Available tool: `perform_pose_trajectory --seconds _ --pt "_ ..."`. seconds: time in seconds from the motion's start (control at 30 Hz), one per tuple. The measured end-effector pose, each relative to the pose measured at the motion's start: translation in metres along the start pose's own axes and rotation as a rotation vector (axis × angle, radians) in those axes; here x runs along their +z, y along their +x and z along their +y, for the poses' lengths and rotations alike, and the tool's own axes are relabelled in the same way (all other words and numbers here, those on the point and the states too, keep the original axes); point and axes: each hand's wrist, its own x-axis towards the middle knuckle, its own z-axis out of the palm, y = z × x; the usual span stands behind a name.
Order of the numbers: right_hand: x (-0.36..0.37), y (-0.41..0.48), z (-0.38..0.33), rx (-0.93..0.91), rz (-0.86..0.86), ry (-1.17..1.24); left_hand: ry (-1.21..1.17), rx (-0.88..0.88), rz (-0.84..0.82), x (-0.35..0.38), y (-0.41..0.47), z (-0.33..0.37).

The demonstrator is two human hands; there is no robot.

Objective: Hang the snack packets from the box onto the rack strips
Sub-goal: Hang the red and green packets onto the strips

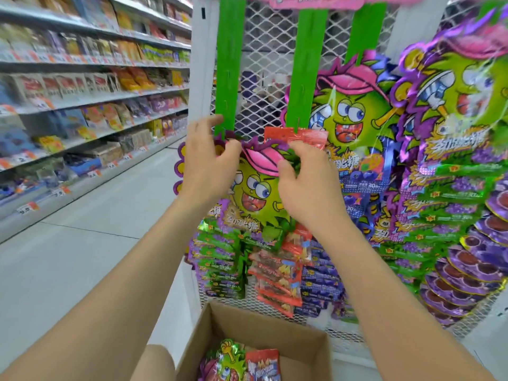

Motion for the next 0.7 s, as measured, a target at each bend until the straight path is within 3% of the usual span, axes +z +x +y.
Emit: perform_pose_trajectory --seconds 0.17,0.43,0.57,0.7 --pt "0.01 0.05 -0.029 -0.07 0.135 -0.027 -0.13 -0.223 0.048 -0.002 0.052 0.013" --pt "0.031 0.099 -0.036 -0.031 0.115 0.115 -0.105 -0.201 -0.065 -0.021 0.085 0.008" --pt "0.034 0.107 -0.039 -0.096 0.105 0.162 -0.186 -0.28 -0.182 -0.034 0.089 0.007" --pt "0.032 0.11 -0.043 -0.137 0.101 0.173 -0.16 -0.209 -0.24 -0.046 0.093 0.005"
